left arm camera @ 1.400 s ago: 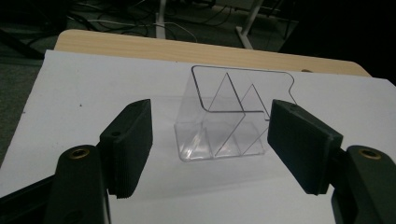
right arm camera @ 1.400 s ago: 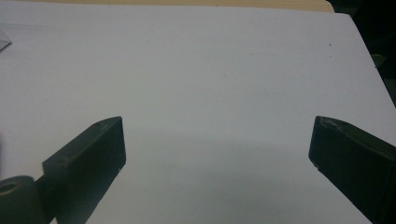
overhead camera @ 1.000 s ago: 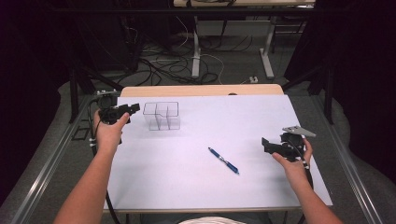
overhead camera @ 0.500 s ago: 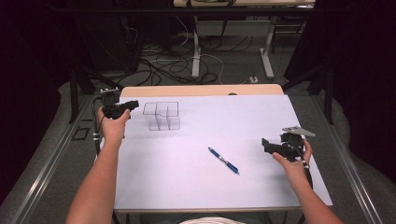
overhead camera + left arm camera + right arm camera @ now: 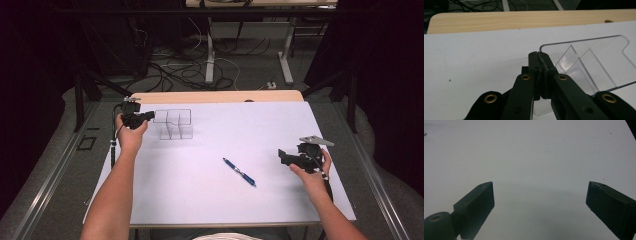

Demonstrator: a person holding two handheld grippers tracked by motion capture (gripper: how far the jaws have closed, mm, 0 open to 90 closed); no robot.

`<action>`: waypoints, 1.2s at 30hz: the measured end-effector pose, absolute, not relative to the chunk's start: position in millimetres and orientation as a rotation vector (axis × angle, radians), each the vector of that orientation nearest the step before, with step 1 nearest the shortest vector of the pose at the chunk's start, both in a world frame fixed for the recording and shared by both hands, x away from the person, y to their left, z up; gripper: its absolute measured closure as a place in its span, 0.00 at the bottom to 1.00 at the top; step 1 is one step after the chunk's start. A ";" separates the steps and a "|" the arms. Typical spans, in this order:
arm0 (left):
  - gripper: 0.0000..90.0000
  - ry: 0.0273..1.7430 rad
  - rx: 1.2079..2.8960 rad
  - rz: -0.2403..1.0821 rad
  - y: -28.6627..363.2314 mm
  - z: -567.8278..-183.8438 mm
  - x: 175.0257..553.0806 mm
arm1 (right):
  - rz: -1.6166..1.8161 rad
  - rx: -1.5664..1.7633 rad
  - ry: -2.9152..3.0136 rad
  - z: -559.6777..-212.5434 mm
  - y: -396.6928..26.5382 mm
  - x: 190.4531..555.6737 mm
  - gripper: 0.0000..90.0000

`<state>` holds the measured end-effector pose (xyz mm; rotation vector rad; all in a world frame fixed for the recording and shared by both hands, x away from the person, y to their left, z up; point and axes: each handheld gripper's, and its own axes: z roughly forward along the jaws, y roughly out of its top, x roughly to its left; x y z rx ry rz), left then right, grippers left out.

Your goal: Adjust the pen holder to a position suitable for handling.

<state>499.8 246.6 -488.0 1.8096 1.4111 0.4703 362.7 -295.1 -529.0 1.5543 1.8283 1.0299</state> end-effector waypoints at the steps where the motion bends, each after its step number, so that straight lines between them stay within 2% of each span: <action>1: 1.00 1.413 1.806 0.477 246.0 -489.8 500.8 | 1.033 1.554 1.831 -529.3 -295.1 363.0 0.09; 13: 1.00 1.406 1.809 0.482 245.9 -490.6 502.1 | 1.028 1.558 1.846 -531.6 -293.0 364.3 0.10; 17: 1.00 1.394 1.831 0.434 242.7 -489.6 501.4 | 1.027 1.554 1.849 -531.6 -292.3 364.4 0.10; 36: 1.00 1.411 1.810 0.383 191.4 -489.4 491.8 | 1.034 1.556 1.852 -531.8 -291.0 364.7 0.11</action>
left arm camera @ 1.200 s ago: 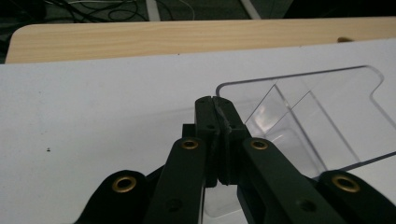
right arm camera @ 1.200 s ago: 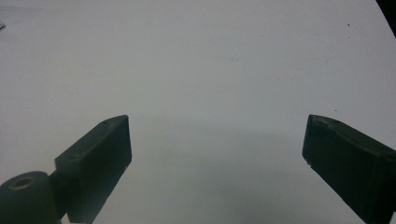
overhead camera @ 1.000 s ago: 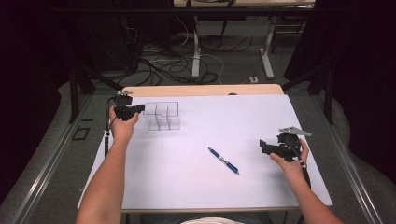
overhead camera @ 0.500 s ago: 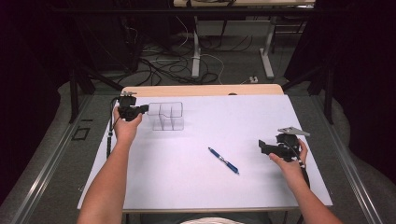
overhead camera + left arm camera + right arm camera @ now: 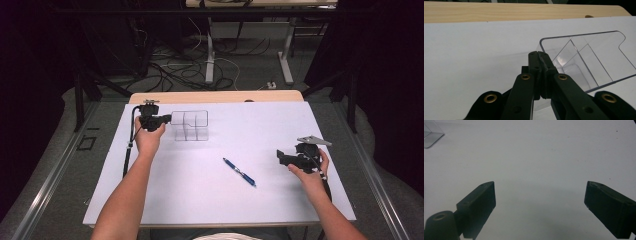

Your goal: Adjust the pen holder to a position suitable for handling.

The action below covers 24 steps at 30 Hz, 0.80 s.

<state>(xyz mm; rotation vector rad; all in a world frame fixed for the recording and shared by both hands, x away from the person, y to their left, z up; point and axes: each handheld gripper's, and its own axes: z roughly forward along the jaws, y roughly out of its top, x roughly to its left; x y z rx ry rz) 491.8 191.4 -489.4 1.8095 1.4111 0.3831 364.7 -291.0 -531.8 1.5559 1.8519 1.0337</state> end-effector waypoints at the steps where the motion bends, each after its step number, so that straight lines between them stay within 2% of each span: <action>1: 1.00 1.415 1.804 0.368 188.6 -489.4 491.4 | 1.034 1.556 1.852 -531.8 -291.0 364.7 0.11; 7: 1.00 1.404 1.778 0.325 164.3 -491.6 488.1 | 1.031 1.547 1.855 -532.0 -290.2 365.3 0.11; 24: 1.00 1.337 1.806 0.307 111.1 -494.1 485.0 | 1.033 1.542 1.866 -532.6 -289.3 365.5 0.11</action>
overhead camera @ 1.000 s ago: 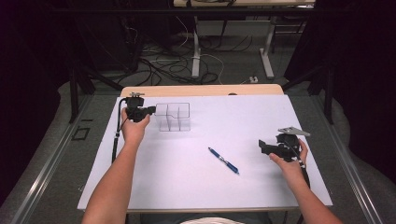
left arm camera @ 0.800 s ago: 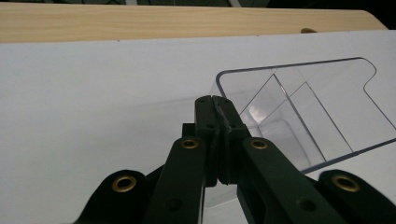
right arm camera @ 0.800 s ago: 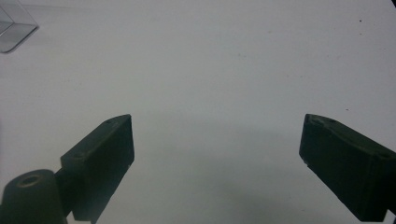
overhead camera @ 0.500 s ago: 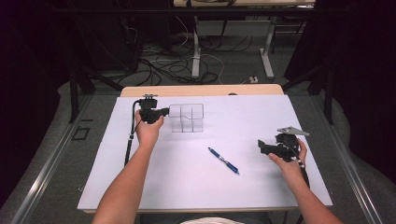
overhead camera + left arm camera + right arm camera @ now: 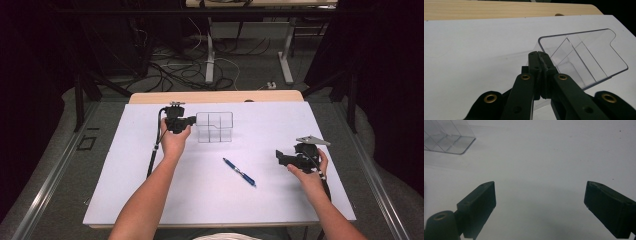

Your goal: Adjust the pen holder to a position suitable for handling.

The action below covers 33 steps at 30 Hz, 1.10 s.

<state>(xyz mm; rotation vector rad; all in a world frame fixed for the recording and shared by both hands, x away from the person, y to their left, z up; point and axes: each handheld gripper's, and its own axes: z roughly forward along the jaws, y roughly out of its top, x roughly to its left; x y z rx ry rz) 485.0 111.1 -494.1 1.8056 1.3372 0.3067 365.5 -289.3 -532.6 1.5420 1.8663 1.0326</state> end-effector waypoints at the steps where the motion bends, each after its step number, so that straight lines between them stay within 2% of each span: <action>1: 1.00 1.337 1.806 0.307 111.1 -494.1 485.0 | 1.034 1.542 1.866 -532.6 -289.2 365.4 0.11; 8: 1.00 1.346 1.814 0.284 100.6 -498.7 484.4 | 1.034 1.552 1.861 -532.7 -290.2 365.3 0.11; 19: 0.93 1.317 1.812 0.297 114.6 -486.8 477.3 | 1.035 1.554 1.860 -532.6 -289.0 364.5 0.13; 26: 0.83 1.293 1.809 0.318 120.4 -482.2 468.9 | 1.034 1.553 1.859 -532.2 -289.2 364.5 0.13; 33: 0.69 1.280 1.815 0.344 126.1 -481.2 457.2 | 1.038 1.547 1.860 -531.3 -288.7 363.8 0.13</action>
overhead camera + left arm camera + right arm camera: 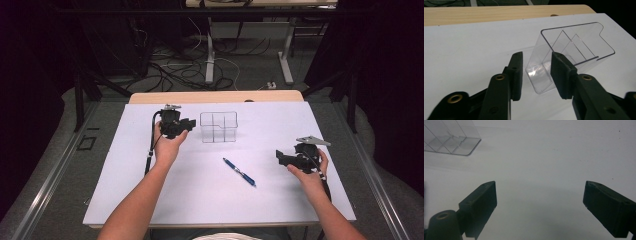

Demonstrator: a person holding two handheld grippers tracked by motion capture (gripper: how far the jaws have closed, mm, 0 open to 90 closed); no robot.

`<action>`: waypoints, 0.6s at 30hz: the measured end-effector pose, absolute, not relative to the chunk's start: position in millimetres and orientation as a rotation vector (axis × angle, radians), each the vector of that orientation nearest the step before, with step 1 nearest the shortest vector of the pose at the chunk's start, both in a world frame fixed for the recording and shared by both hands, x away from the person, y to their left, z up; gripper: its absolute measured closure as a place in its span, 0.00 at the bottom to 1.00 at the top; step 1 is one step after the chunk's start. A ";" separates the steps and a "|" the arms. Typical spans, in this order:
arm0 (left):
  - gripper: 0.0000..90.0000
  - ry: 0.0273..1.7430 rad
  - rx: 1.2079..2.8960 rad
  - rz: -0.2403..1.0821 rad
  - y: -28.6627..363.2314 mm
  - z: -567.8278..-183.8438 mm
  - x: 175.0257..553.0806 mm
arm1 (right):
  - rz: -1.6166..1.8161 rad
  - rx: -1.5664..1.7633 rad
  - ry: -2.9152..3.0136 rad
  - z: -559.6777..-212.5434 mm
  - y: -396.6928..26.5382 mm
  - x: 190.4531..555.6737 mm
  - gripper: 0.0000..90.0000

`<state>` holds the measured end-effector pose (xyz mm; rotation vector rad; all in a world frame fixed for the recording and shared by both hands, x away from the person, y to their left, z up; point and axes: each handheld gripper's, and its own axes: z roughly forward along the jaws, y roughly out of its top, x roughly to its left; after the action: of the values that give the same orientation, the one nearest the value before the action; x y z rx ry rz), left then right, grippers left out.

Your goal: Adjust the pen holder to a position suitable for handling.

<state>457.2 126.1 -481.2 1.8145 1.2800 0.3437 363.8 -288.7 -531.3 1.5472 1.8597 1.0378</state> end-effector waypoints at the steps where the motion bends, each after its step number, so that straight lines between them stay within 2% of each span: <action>1: 0.67 1.276 1.806 0.352 128.5 -481.4 453.8 | 1.037 1.546 1.858 -531.3 -288.7 363.9 0.13; 4: 0.60 1.273 1.803 0.348 130.3 -481.6 450.7 | 1.035 1.547 1.856 -530.5 -288.8 363.3 0.13; 10: 0.41 1.270 1.779 0.376 137.4 -482.8 438.8 | 1.031 1.545 1.857 -530.5 -288.4 362.8 0.13; 18: 0.31 1.246 1.772 0.440 155.4 -478.4 418.3 | 1.028 1.543 1.857 -530.8 -287.9 362.8 0.13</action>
<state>418.3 155.4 -478.4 1.7720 1.2456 0.4404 362.8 -287.9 -530.8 1.5427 1.8571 1.0281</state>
